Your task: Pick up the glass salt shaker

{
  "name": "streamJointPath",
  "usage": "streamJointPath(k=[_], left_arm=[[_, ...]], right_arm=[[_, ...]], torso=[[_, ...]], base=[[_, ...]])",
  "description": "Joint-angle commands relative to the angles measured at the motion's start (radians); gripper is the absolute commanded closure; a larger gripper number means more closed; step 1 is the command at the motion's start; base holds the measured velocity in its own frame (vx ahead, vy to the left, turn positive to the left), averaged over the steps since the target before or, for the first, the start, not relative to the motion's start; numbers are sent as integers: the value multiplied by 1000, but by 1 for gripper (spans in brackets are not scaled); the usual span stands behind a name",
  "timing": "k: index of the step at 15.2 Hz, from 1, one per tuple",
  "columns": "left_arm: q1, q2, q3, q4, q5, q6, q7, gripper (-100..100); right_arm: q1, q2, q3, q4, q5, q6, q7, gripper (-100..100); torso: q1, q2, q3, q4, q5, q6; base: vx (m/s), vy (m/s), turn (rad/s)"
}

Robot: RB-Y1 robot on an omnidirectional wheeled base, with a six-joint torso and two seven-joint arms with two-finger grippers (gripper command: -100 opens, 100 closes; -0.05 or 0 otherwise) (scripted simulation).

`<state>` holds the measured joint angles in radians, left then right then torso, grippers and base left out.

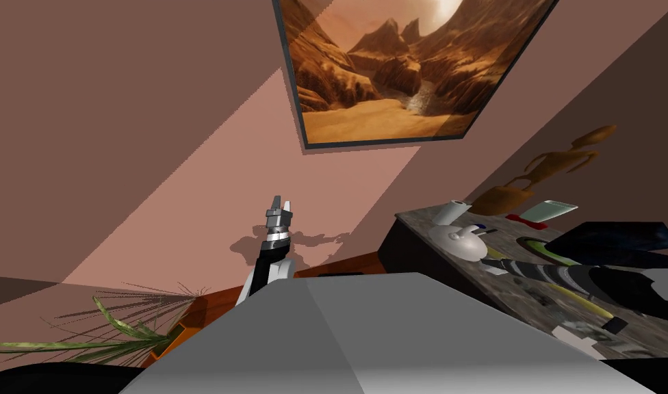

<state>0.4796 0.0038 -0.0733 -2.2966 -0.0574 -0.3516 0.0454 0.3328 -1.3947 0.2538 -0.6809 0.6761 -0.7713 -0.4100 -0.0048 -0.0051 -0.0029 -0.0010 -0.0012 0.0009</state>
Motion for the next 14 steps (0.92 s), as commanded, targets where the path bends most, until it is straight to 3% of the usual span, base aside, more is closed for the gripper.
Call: streamJointPath(k=[1,2,4,5,7,8,9,11,12,14], left_arm=[[0,0,0,0,0,0,0,0],[0,0,0,0,0,0,0,0],[0,0,0,0,0,0,0,0],[0,0,0,0,0,0,0,0],[0,0,0,0,0,0,0,0],[0,0,0,0,0,0,0,0],[0,0,0,0,0,0,0,0],[0,0,0,0,0,0,0,0],[0,0,0,0,0,0,0,0],[0,0,0,0,0,0,0,0]], right_arm=[[41,-4,-1,-16,-38,10,12,-100],[73,-17,-6,-63,-69,41,37,-100],[111,-17,-6,-69,-101,41,37,-100],[141,-31,-12,-114,-132,72,62,-100],[180,-31,-12,-121,-165,72,62,-100],[180,-31,-12,-121,-165,72,62,-100],[222,-44,-17,-168,-207,104,87,-100],[249,-44,-17,-173,-228,104,87,-100],[283,-58,-22,-216,-264,135,112,-100],[318,-58,-22,-226,-292,135,112,-100]], torso=[[0,0,0,0,0,0],[0,1,0,0,0,0],[0,0,0,0,0,0],[0,0,0,0,0,0],[0,0,0,0,0,0],[0,0,0,0,0,0],[1,1,1,0,0,0],[0,1,1,0,0,0],[1,1,1,0,0,0],[0,0,0,0,0,0]], base=[[41,-12,5],[57,-17,-3],[55,-20,3],[53,-14,-1],[53,-11,2],[25,-6,1],[37,-15,-3],[41,-12,3],[49,-14,-1],[54,-21,2]])
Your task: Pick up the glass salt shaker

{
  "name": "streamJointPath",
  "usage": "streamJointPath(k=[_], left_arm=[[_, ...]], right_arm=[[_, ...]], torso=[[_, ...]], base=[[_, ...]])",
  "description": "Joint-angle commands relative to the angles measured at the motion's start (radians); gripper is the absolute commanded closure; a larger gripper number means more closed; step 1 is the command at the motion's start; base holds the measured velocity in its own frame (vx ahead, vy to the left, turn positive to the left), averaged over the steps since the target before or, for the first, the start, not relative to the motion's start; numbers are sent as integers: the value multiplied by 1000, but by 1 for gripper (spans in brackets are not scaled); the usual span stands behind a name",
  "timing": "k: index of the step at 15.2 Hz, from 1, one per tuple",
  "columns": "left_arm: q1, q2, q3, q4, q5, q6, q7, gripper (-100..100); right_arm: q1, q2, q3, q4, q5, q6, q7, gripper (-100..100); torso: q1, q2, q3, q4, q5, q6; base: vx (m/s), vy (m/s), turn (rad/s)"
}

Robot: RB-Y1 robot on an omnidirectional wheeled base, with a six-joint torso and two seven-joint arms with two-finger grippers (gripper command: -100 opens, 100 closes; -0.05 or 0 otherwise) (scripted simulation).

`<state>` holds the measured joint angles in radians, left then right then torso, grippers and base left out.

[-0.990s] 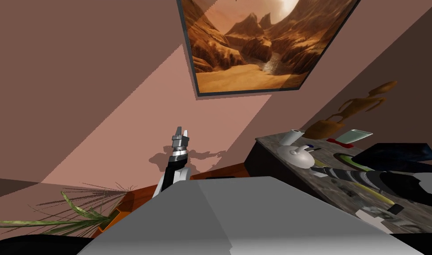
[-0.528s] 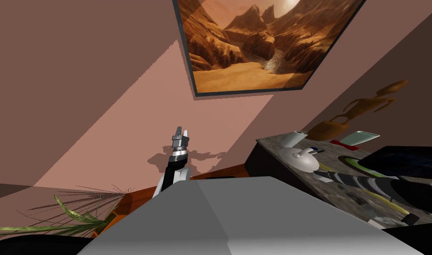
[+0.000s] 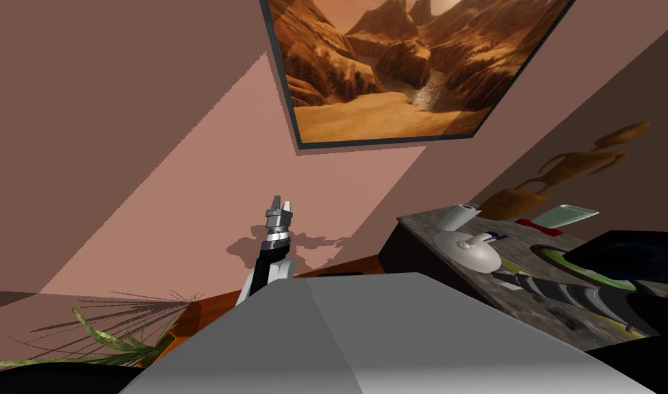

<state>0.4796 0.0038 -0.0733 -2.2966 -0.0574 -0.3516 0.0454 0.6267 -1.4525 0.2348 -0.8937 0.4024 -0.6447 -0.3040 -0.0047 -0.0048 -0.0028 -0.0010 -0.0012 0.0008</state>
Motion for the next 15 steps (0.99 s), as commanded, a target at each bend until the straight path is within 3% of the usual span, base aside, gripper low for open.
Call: streamJointPath(k=[1,3,4,5,9,10,11,12,14,15], left_arm=[[0,0,0,0,0,0,0,0],[0,0,0,0,0,0,0,0],[0,0,0,0,0,0,0,0],[0,0,0,0,0,0,0,0],[0,0,0,0,0,0,0,0],[0,0,0,0,0,0,0,0],[0,0,0,0,0,0,0,0],[0,0,0,0,0,0,0,0],[0,0,0,0,0,0,0,0],[0,0,0,0,0,0,0,0]], right_arm=[[50,-14,-8,-50,-50,39,31,-100],[94,-14,-8,-65,-82,39,31,-100],[70,-13,-8,-58,-63,36,26,-100],[73,-13,-7,-59,-66,38,27,100],[73,-13,-7,-59,-67,39,26,100],[25,0,-3,-13,-18,8,6,100],[25,0,-3,-13,-18,8,6,100],[-10,13,2,22,16,-23,-19,100],[-45,13,2,39,45,-23,-19,100],[-69,27,7,73,75,-54,-44,100]], torso=[[0,0,0,0,0,0],[0,-1,0,0,0,0],[0,0,0,0,0,0],[0,1,0,0,0,0],[1,3,1,0,0,-1],[1,3,1,0,0,-1],[1,4,2,1,0,-1],[2,6,3,1,0,-1],[2,9,5,1,0,0],[2,8,5,2,0,0]], base=[[59,-19,0],[53,-19,3],[23,-7,-1],[9,-3,0],[0,0,0],[-39,14,0],[-63,24,8],[-86,29,8],[-76,23,-4],[-57,18,-4]])
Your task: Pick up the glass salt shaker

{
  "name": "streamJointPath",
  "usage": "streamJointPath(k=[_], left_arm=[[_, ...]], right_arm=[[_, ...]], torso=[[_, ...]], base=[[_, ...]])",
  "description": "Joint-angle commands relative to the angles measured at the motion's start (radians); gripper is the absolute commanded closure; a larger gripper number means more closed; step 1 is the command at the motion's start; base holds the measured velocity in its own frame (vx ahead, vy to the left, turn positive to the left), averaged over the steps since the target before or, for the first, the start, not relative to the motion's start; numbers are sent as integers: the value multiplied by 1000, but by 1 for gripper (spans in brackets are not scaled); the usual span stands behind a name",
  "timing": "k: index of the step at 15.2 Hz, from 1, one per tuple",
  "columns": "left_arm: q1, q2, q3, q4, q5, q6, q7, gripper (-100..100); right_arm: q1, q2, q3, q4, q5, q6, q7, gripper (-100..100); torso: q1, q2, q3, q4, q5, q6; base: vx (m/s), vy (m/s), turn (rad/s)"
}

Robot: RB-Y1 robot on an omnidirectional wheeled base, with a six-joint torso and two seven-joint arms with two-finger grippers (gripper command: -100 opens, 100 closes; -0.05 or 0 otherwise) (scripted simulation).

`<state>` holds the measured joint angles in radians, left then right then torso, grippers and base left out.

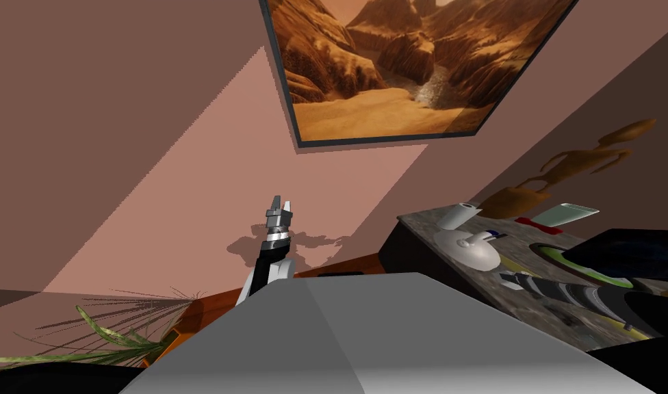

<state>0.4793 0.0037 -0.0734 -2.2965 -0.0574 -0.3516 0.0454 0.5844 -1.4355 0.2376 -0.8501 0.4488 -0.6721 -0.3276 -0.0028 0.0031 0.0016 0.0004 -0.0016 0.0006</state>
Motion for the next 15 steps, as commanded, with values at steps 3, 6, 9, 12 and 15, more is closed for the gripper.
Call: streamJointPath(k=[3,6,9,12,15], left_arm=[[0,0,0,0,0,0,0,0],[0,0,0,0,0,0,0,0],[0,0,0,0,0,0,0,0],[0,0,0,0,0,0,0,0],[0,0,0,0,0,0,0,0]], right_arm=[[-98,24,10,87,94,-58,-45,100],[-141,24,10,101,126,-58,-45,100],[-210,37,15,153,190,-89,-70,100],[-276,51,20,205,253,-120,-95,100],[-334,64,25,258,314,-151,-120,100]], torso=[[0,-1,0,0,0,-1],[0,-1,-1,0,1,-1],[0,-2,-1,0,0,0],[0,-1,-1,0,0,0],[0,-2,-1,0,0,0]], base=[[-51,14,-3],[-41,14,-3],[-44,15,2],[-52,15,-2],[-37,16,2]])
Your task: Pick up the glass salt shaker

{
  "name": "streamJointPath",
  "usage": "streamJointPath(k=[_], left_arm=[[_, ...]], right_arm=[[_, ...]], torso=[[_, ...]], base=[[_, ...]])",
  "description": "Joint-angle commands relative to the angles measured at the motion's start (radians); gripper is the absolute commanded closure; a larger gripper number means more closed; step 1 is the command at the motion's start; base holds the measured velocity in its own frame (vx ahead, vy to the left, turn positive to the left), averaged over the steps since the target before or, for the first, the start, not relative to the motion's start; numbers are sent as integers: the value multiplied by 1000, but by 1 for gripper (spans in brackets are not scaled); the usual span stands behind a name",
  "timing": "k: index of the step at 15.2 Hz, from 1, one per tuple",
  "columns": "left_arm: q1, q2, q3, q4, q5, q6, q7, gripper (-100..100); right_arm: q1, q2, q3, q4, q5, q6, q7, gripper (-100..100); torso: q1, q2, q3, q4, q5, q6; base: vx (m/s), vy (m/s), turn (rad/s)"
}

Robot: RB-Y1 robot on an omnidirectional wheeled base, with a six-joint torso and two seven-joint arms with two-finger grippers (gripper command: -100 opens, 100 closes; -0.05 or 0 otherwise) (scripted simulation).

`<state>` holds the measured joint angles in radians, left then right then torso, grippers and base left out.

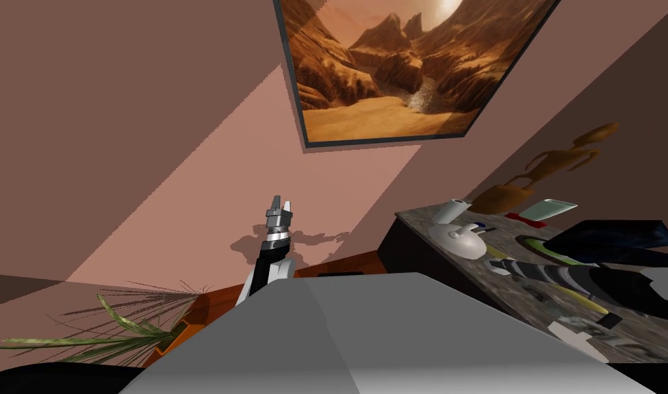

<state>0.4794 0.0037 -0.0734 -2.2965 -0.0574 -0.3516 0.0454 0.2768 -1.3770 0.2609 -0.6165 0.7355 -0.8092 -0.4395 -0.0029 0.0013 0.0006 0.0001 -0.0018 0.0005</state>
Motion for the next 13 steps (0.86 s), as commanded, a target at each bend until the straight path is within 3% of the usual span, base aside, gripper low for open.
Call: streamJointPath(k=[1,2,4,5,7,8,10,13], left_arm=[[0,0,0,0,0,0,0,0],[0,0,0,0,0,0,0,0],[0,0,0,0,0,0,0,0],[0,0,0,0,0,0,0,0],[0,0,0,0,0,0,0,0],[0,0,0,0,0,0,0,0],[0,0,0,0,0,0,0,0],[0,0,0,0,0,0,0,0]], right_arm=[[-41,6,2,24,30,-14,-8,100],[-71,19,7,65,66,-45,-33,100],[-111,19,7,76,94,-45,-33,100],[-134,33,12,114,126,-76,-58,100],[-180,33,12,129,157,-76,-58,100],[-203,47,17,169,188,-108,-83,100],[-245,47,17,181,221,-108,-83,100],[-238,45,16,173,216,-104,-88,100]], torso=[[0,0,0,0,0,0],[0,0,0,0,0,0],[0,1,0,0,0,0],[0,1,1,0,0,0],[0,1,1,0,-1,1],[-1,1,1,0,0,0],[-1,1,1,0,-1,1],[-1,-2,-1,0,0,-1]], base=[[-38,14,-6],[-50,13,0],[-58,18,-4],[-57,16,0],[-54,17,-3],[-54,17,3],[-49,14,-3],[-10,3,-4]])
